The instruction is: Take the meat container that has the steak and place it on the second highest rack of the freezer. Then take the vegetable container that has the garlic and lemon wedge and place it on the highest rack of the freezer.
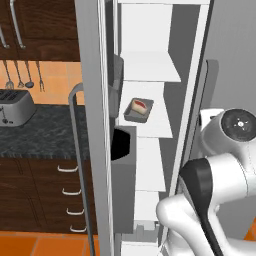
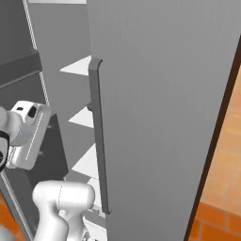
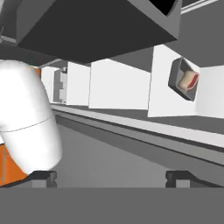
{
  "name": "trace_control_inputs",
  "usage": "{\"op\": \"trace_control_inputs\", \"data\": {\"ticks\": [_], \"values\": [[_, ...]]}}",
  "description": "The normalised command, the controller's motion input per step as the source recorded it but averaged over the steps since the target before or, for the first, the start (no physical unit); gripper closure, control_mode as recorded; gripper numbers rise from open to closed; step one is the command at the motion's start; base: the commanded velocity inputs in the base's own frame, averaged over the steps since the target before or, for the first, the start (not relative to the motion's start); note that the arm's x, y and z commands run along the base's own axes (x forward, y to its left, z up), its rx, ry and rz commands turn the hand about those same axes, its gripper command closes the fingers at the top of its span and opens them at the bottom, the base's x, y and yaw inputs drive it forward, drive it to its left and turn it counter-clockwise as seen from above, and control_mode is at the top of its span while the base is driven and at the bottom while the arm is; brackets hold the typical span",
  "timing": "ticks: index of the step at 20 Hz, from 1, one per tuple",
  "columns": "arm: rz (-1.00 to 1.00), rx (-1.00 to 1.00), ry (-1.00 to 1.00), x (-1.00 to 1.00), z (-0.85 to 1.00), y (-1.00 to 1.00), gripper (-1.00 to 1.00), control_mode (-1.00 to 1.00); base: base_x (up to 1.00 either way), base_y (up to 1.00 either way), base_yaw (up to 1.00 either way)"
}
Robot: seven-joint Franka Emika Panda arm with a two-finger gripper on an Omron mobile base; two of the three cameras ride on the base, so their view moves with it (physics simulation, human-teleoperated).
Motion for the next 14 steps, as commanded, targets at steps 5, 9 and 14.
{"op": "trace_control_inputs", "data": {"ticks": [5,9,14], "values": [[0.14,0.14,-0.26,-0.73,-0.22,-0.38,-1.0,-1.0,0.0,0.0,0.0],[0.08,0.06,-0.17,-0.48,-0.18,-0.22,-1.0,1.0,-0.17,-0.05,0.03],[0.0,0.0,0.0,0.0,0.0,0.0,-1.0,1.0,-0.71,-0.02,0.29]]}}
